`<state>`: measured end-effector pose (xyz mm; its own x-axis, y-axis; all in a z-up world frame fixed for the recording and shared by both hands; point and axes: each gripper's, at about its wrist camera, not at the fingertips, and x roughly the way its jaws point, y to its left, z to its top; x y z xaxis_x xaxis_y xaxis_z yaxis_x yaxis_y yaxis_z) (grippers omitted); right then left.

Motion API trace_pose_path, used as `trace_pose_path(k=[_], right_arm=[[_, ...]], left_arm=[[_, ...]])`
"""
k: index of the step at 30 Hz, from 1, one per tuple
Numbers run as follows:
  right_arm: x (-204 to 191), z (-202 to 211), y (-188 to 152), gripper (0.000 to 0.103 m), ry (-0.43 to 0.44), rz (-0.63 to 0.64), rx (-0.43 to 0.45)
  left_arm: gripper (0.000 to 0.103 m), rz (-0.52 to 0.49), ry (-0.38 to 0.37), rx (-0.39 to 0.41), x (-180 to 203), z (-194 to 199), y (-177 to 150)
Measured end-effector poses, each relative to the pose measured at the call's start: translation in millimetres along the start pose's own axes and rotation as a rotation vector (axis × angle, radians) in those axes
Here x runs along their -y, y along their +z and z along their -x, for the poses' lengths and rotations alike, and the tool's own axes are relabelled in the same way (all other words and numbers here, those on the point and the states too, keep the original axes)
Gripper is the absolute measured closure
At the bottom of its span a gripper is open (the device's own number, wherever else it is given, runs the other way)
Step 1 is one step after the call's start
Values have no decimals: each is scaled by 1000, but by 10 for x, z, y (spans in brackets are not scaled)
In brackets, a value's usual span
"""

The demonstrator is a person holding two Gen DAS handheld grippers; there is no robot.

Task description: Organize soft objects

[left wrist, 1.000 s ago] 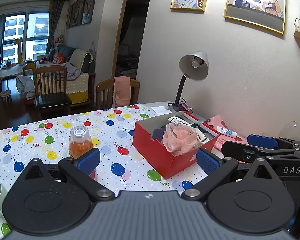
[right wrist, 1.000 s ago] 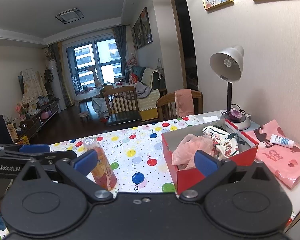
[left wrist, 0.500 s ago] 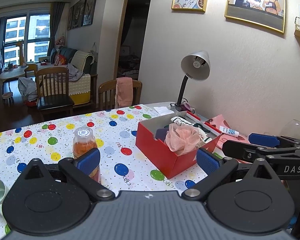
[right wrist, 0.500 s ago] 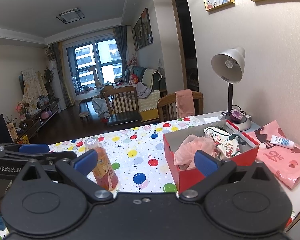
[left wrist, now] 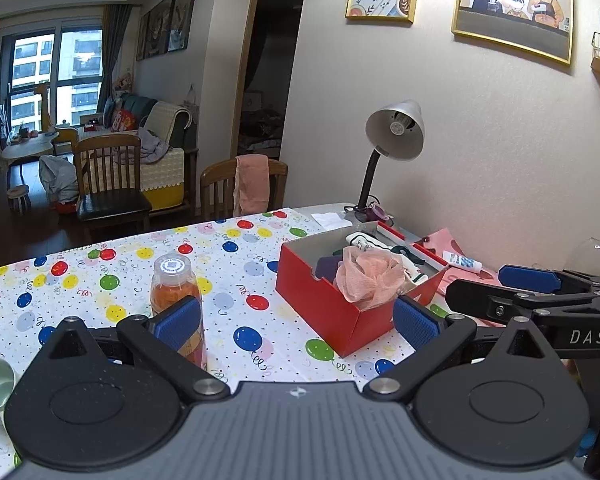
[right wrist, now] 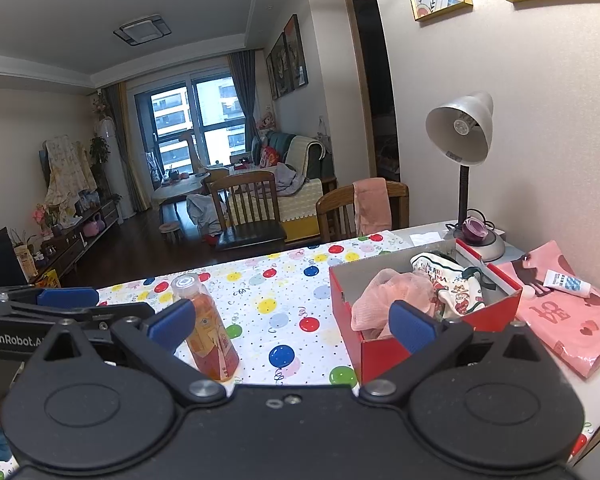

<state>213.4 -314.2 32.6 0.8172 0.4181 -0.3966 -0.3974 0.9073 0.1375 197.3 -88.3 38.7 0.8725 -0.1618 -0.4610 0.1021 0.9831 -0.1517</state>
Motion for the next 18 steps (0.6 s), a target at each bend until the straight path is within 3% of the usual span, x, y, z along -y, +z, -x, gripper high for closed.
trace_pose_path(k=[18], right_arm=[[25,-41,17,0,4,11,-9]], left_arm=[[0,-32,31,14,59,-18,11]])
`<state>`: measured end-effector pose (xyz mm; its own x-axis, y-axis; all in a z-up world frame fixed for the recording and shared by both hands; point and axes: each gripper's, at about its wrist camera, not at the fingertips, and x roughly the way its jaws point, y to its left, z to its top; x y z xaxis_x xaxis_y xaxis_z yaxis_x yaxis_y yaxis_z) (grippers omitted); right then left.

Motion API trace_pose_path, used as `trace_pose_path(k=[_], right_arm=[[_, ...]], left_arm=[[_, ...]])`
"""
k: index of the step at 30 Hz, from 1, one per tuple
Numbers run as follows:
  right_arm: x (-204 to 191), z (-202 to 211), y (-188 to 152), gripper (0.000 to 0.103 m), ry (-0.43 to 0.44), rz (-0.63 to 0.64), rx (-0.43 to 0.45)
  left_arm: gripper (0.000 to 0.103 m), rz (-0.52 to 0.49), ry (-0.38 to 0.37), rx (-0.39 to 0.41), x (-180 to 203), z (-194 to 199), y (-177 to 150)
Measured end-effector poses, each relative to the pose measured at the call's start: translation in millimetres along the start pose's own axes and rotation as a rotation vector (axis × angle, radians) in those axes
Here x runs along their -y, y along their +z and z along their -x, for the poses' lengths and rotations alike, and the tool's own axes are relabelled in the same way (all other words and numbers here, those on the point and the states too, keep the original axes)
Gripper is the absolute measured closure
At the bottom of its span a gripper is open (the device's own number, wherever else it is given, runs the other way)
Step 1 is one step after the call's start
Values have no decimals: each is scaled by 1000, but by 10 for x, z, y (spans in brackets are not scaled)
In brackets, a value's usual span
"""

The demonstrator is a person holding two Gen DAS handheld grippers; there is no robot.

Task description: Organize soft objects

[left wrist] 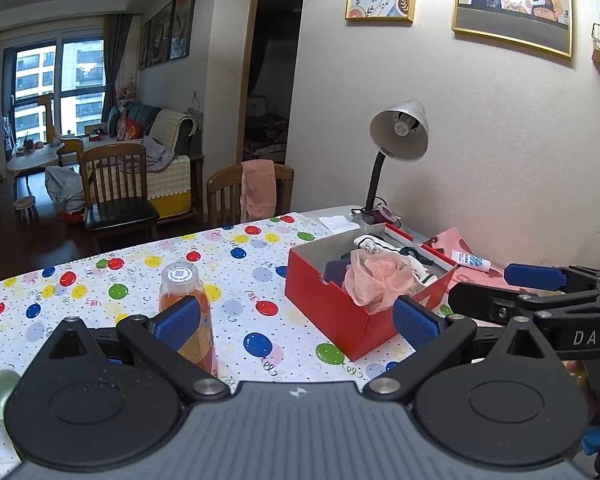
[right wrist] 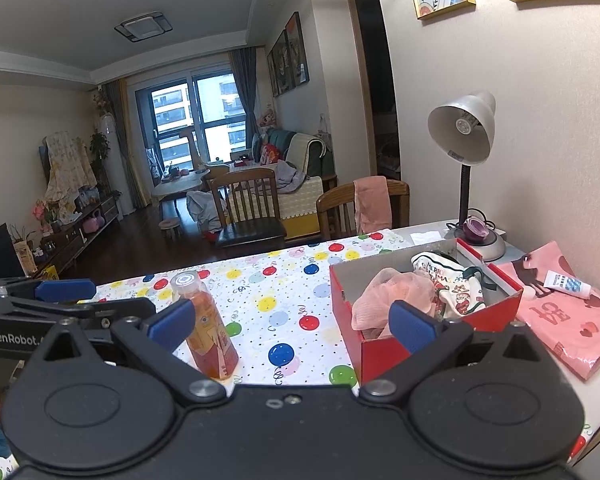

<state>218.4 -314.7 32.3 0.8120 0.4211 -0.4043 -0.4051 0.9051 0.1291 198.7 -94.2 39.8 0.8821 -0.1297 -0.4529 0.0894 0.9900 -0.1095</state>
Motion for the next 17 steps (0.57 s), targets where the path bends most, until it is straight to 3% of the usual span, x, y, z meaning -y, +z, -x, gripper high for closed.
trace_pose_path(k=[8,17], right_arm=[[-25,-53,0,0,8,13,-14],[-50,-68,-4,0,10,17,-16]], left_arm=[[0,-25,58,5,22,13,1],[0,-24,70,7,1,34,-6]])
